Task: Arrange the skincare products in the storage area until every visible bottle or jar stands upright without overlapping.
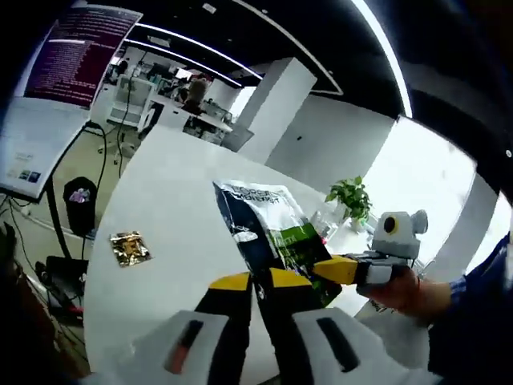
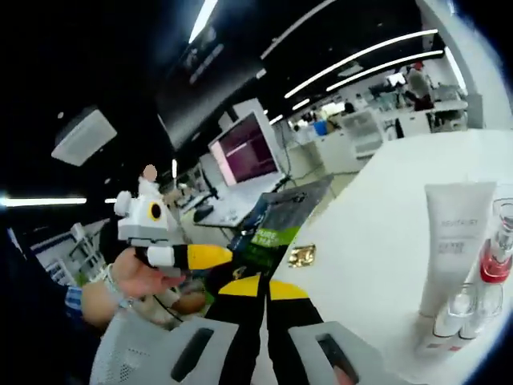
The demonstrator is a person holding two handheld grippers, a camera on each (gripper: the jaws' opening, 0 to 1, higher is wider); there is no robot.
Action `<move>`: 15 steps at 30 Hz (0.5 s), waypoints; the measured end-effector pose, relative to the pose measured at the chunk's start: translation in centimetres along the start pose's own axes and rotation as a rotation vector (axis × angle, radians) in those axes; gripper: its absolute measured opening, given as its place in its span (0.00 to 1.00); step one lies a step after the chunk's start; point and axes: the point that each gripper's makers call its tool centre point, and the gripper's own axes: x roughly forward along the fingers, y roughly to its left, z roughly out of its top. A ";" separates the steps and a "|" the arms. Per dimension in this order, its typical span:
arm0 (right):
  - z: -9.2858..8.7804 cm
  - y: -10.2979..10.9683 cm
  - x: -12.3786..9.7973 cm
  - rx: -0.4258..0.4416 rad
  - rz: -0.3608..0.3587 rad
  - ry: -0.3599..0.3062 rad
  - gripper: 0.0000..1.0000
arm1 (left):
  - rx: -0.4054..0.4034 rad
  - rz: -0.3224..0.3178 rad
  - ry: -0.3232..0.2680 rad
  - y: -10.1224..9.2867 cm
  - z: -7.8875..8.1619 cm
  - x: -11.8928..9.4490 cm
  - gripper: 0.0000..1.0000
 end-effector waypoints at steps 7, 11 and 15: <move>-1.5 -3.9 0.7 -0.189 -0.191 0.036 0.00 | -0.076 0.180 0.059 1.3 -0.1 4.5 0.00; -3.0 -5.3 1.4 -0.286 -0.244 0.091 0.00 | -0.058 0.271 0.078 2.6 -1.0 5.8 0.00; -5.1 -6.7 1.5 -0.373 -0.287 0.171 0.00 | 0.103 0.357 0.163 4.6 -3.5 6.7 0.00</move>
